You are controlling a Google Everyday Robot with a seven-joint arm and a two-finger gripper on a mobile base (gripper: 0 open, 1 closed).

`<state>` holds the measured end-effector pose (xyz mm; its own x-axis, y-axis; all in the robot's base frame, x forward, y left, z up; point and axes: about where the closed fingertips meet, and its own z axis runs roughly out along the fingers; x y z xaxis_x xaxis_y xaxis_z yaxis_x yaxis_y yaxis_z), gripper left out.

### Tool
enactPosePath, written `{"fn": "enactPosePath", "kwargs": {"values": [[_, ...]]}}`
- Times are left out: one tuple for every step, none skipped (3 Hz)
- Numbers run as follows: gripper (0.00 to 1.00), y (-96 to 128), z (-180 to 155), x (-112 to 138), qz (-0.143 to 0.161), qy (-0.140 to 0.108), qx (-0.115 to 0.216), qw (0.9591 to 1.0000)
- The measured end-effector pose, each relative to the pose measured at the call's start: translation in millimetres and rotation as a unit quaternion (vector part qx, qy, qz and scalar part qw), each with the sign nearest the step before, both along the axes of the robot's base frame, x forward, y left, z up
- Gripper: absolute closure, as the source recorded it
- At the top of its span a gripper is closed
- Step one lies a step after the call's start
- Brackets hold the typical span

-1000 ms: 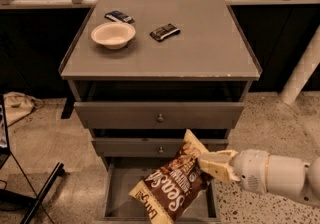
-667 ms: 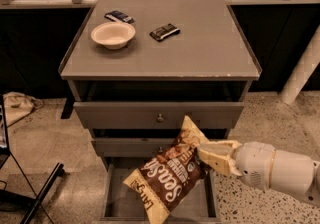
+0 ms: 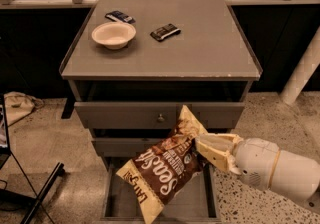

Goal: Pick brown chip bag from bottom drawer and place on counter

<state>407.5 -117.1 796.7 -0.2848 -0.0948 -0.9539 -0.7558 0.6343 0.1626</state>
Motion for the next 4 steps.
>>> {"fn": "enactPosePath", "kwargs": {"values": [[1.0,1.4,12.8,4.3,0.005,-0.024,0.003,0.9997],[1.0,-3.2,44.9,25.2,0.002,-0.069,0.003,0.9976],[1.0,-8.7,82.3,39.8,-0.003,-0.108,-0.011,0.9941],[1.0,-15.0,117.4,43.9,-0.014,-0.141,-0.025,0.9896]]}}
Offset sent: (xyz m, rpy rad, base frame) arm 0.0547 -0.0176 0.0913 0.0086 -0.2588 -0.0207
